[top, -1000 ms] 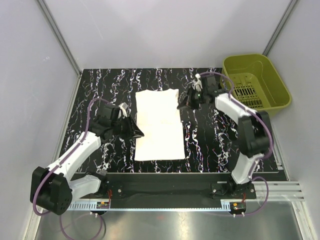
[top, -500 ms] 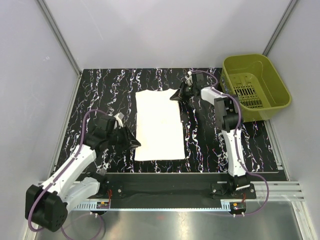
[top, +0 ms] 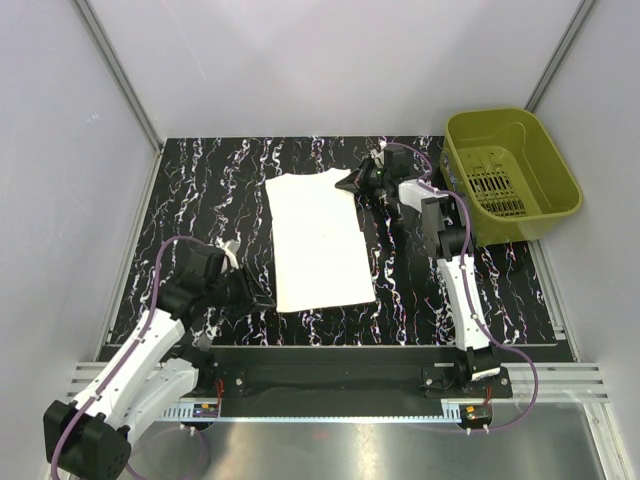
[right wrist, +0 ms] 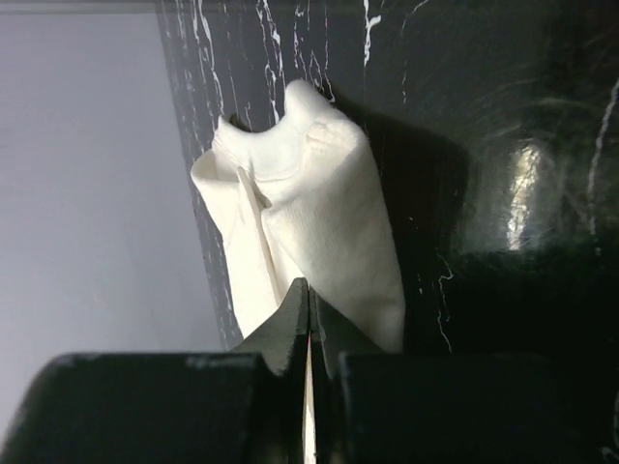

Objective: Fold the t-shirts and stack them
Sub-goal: Fold the tshirt

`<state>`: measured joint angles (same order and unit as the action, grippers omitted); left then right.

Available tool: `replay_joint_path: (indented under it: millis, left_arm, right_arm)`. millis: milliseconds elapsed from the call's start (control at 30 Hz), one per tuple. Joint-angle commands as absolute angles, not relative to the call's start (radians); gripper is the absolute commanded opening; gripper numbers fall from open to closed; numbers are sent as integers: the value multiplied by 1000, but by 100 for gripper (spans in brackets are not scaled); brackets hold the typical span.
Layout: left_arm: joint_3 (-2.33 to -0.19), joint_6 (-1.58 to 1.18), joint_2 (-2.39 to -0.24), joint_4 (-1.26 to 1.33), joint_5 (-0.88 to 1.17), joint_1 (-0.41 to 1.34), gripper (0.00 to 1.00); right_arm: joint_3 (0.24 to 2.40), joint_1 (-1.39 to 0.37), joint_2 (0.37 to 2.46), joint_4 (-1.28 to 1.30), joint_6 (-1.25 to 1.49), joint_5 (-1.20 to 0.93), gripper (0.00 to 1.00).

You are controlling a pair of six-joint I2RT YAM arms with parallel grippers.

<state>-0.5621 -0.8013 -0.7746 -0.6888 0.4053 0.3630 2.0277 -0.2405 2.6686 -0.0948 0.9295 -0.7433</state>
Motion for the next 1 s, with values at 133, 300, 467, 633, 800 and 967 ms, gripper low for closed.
replay_joint_path:
  millis: [133,300,467,633,800,967]
  left_arm:
    - [-563,-819,-741,-704,382,365,30]
    - [-549,-831,-738,-695,379,365,30]
    - [-548,-839,-712,-738,339,365,40]
    - [-531,-856,-692,-767,336,365,45]
    - [-525,-882,-675,-767,333,365,46]
    - [-548,-884,-683,-782,322,365,48]
  right_arm:
    - [1979,-229,2593,-246,1026,-759,0]
    - [2055,-227,2631,-193,1008,-747,0]
    - [2164,-227,2717,-140,1009,-716,0]
    - [2354,-227,2839,-5,999,-686,0]
    - [2375,-227,2879,63,1002,-661,0]
    - [2451,-227,2899,97,971,-655,0]
